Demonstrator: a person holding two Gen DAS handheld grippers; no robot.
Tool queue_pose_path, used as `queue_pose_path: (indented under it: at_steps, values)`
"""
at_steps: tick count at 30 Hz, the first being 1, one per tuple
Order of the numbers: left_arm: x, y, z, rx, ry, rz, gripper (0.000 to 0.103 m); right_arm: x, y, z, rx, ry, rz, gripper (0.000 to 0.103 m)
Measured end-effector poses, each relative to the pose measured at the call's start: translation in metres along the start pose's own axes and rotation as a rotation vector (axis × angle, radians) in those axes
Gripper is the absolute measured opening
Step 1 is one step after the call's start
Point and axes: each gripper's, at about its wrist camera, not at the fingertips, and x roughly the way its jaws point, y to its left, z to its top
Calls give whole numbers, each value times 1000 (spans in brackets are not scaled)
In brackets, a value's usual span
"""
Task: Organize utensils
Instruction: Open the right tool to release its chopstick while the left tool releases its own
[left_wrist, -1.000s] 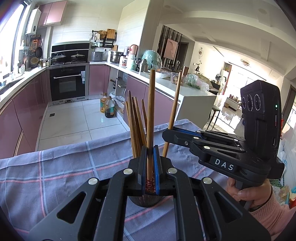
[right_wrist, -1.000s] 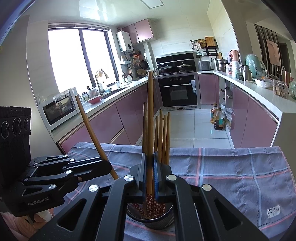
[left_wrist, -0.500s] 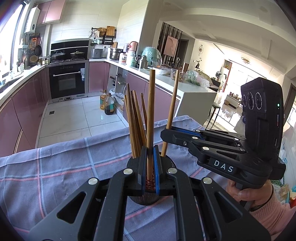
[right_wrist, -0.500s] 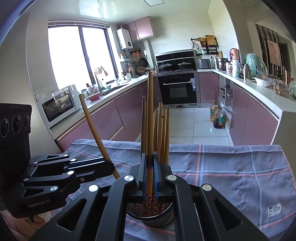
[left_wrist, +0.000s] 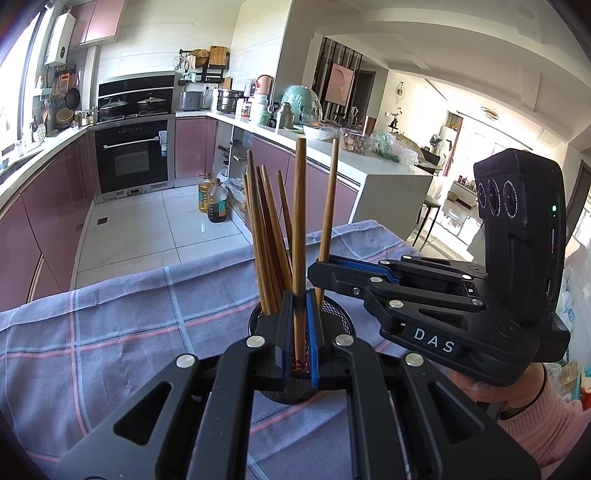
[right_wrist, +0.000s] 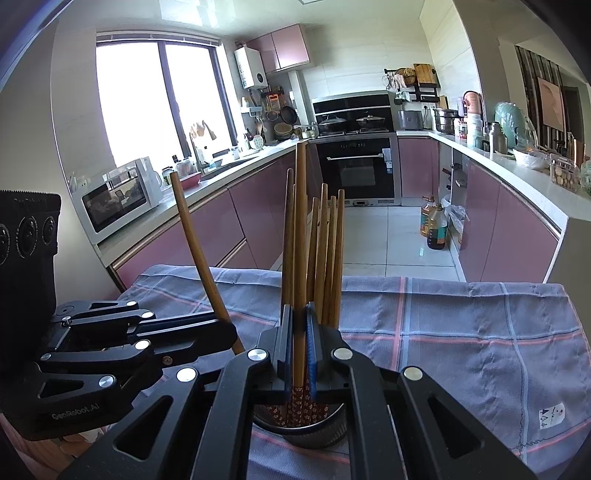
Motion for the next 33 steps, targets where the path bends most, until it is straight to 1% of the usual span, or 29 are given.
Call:
queue_pose_path:
  at_steps: [13,22,30,32,33]
  values:
    - [8,3,1,-2,7,12,8,11,2,-1,5,29,8,6]
    - [25,9,6,-14,34,23,8,18,0,1,20,37,15,7]
    - [37,18,1,-32,58,29,8,18,-4,-1,36,37,15,7]
    - [38,20,0,-30,60,31,11,17,-4,-3,41,37,17,7]
    - [38,20,-2,-33,59,32,17,17,-5,-4,44,37,17,8]
